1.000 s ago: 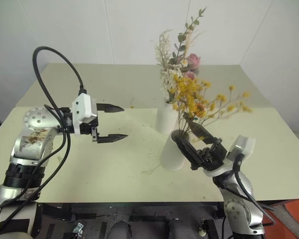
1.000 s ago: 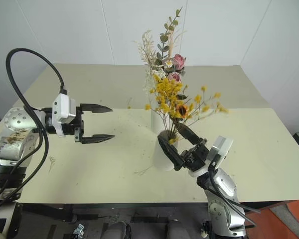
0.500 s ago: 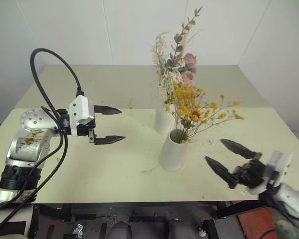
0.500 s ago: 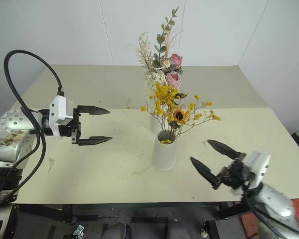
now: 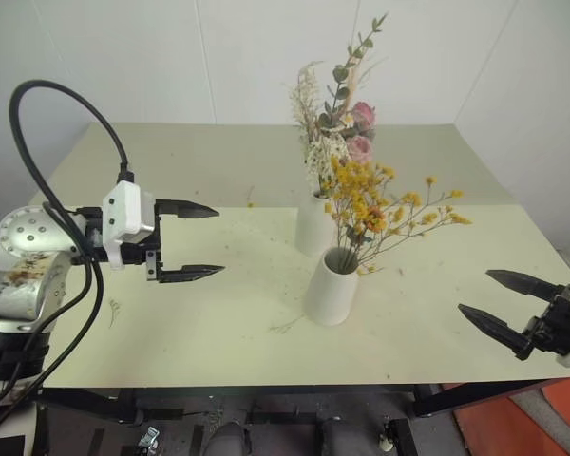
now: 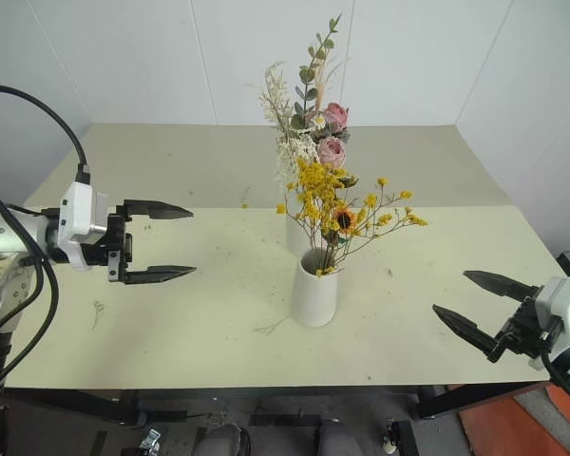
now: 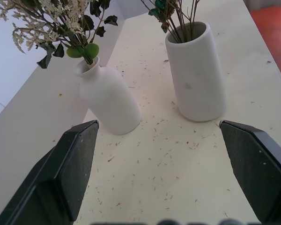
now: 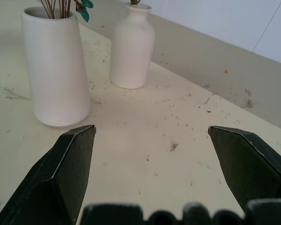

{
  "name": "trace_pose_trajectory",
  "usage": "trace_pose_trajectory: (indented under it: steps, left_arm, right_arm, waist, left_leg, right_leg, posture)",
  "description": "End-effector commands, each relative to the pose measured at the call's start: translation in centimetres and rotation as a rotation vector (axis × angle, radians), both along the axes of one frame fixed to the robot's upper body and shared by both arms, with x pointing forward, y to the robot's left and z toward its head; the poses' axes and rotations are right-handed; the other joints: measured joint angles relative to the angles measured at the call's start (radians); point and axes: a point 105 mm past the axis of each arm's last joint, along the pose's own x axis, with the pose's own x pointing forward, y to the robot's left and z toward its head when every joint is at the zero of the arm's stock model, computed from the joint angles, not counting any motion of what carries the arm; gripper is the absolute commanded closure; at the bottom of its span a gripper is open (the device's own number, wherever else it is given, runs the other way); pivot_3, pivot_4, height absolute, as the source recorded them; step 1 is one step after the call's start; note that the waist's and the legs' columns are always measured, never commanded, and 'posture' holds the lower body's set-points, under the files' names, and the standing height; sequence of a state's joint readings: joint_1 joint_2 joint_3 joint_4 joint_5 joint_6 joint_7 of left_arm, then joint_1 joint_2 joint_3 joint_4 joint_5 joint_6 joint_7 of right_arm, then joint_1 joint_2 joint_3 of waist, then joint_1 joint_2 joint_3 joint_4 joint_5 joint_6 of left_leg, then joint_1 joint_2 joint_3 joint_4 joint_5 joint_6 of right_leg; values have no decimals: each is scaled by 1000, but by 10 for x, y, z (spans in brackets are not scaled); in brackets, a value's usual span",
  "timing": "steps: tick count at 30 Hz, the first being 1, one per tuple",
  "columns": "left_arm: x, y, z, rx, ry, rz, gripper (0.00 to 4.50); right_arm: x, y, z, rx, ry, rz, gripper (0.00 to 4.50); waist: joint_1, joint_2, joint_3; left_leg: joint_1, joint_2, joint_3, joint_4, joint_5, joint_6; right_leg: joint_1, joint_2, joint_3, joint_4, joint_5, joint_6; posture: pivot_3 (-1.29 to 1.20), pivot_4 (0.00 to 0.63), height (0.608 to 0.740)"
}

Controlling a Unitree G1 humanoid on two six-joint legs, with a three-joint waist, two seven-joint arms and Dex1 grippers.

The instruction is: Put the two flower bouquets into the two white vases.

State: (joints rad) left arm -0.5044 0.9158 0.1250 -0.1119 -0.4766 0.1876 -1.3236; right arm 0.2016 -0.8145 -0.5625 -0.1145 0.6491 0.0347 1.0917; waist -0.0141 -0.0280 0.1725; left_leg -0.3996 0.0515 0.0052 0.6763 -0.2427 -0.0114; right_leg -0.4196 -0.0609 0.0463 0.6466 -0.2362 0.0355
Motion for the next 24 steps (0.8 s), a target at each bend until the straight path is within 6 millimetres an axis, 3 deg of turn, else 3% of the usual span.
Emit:
trace_pose_trajectory:
  steps: [1, 24]
  left_arm:
    - [-6, 4, 13, 14, -50, 13, 0]
    - [-6, 0, 20, -11, -40, 9, 0]
  right_arm:
    - [1, -8, 17, -2, -41, -5, 13]
    - [-10, -20, 32, -124, 5, 36, 13]
  waist:
    - [-1, 0, 0]
    - [0, 0, 0]
  left_leg:
    - [0, 0, 0, 0, 0, 0]
    - [0, 0, 0, 0, 0, 0]
  right_leg:
    - [0, 0, 0, 0, 0, 0]
    - [0, 0, 0, 0, 0, 0]
  posture:
    - [0, 150, 740]
    - [0, 150, 740]
